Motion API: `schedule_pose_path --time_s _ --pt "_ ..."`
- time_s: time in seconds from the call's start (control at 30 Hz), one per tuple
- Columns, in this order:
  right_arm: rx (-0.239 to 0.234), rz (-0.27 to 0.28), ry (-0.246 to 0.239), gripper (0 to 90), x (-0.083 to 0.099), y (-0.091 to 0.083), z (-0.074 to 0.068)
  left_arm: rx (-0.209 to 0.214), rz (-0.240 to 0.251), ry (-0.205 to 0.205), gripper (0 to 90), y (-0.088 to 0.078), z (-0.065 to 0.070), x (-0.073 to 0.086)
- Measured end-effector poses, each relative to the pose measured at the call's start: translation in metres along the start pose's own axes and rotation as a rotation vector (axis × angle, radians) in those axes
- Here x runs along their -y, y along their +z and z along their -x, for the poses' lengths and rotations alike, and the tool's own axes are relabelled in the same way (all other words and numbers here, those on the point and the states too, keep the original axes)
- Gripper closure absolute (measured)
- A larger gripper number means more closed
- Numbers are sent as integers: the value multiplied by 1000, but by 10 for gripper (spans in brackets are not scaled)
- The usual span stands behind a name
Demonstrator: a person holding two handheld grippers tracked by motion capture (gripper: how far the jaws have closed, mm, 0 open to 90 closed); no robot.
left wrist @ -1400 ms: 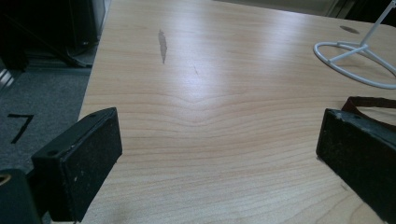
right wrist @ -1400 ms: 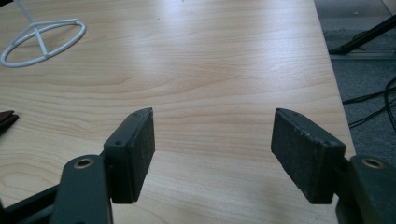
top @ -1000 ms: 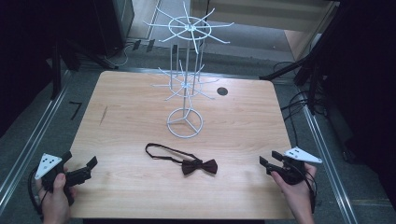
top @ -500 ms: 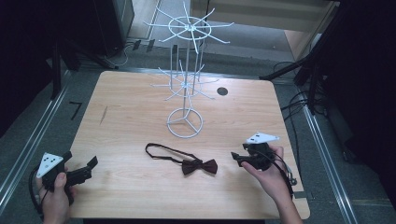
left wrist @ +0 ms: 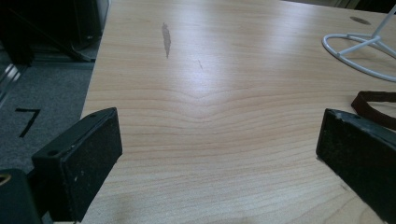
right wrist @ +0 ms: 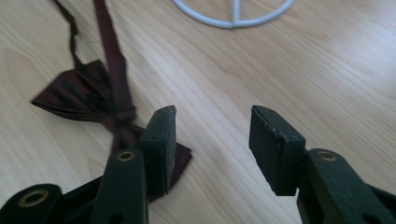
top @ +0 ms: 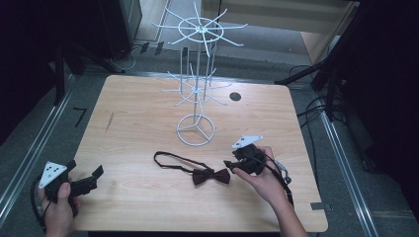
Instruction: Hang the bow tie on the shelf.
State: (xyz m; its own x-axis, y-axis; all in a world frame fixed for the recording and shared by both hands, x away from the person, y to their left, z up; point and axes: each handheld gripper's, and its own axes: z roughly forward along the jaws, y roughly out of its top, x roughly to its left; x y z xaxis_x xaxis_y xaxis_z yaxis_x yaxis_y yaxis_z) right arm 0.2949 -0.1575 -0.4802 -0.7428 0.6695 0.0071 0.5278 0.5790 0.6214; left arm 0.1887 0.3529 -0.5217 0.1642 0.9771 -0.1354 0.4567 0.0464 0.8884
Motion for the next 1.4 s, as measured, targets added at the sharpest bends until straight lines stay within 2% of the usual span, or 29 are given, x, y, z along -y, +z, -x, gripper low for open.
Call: schedule_pose_path --time_s 0.2,0.4,0.83,1.0,1.33,1.4 --pt "-51 -42 -32 546 -16 13 -16 3 1 -2 9 0 0 0" --pt "-89 -48 -43 543 -28 24 -28 3 0 4 9 0 0 0" --pt "-125 -75 -97 500 -48 46 -54 7 -3 8 9 0 0 0" --pt "-139 -92 -114 445 -57 58 -65 9 -2 7 9 0 0 0" --pt "-164 -121 -151 458 -72 79 -88 10 -4 6 9 0 0 0" --pt "-172 -137 -163 494 -73 84 -92 10 -4 6 9 0 0 0"
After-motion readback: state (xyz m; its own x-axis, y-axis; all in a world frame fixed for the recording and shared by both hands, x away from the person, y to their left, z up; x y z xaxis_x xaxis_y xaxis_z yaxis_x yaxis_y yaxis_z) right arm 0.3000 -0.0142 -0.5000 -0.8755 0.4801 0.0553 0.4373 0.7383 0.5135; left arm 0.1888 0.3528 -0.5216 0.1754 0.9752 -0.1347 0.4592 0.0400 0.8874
